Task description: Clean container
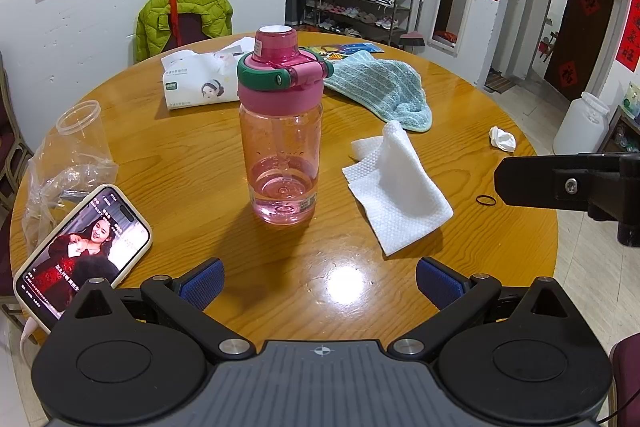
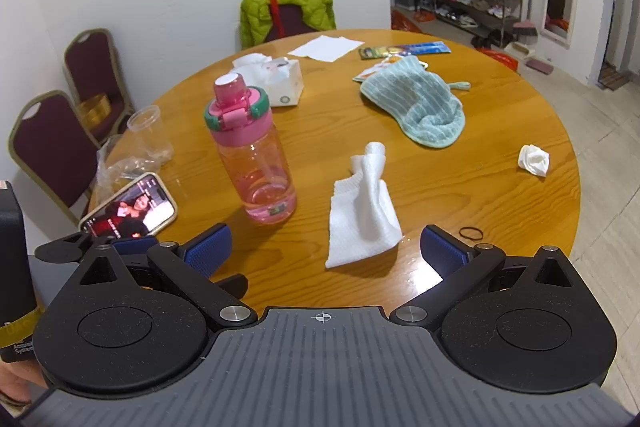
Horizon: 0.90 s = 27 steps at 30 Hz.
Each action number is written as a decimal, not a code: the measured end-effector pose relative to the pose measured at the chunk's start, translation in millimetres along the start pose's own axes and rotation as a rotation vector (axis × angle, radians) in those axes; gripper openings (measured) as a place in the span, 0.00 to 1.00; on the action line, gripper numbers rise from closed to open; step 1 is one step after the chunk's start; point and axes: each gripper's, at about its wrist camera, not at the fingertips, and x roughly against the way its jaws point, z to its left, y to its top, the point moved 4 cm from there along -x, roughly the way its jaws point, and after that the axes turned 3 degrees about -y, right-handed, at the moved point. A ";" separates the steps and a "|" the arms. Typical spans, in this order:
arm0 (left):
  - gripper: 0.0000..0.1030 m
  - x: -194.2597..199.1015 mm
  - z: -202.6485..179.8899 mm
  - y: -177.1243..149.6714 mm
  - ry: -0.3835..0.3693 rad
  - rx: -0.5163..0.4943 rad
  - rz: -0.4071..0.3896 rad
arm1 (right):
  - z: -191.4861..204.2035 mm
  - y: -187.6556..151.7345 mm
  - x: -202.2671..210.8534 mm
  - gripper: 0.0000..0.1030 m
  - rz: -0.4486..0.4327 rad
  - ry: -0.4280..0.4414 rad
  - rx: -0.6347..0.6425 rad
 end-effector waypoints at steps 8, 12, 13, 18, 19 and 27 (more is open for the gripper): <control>0.99 -5.6 1.2 -4.0 0.000 0.014 0.021 | 1.4 -4.0 -1.5 1.00 0.002 0.002 -0.004; 0.99 -15.6 9.3 -9.0 -0.023 0.036 0.038 | -10.3 -1.5 -12.8 1.00 0.004 0.021 -0.023; 0.99 -18.1 12.3 -9.3 -0.033 0.045 0.030 | -11.4 -2.6 -15.6 1.00 -0.002 0.036 -0.021; 0.99 -30.5 27.4 -11.1 -0.086 0.091 -0.011 | -14.2 -5.2 -27.6 1.00 -0.112 0.093 0.049; 0.99 -32.9 30.5 -11.2 -0.096 0.099 -0.021 | -16.1 -5.1 -31.0 1.00 -0.126 0.089 0.054; 0.99 -47.3 48.6 -3.0 -0.079 0.094 -0.119 | -46.2 -1.7 -71.1 0.99 -0.109 0.141 -0.056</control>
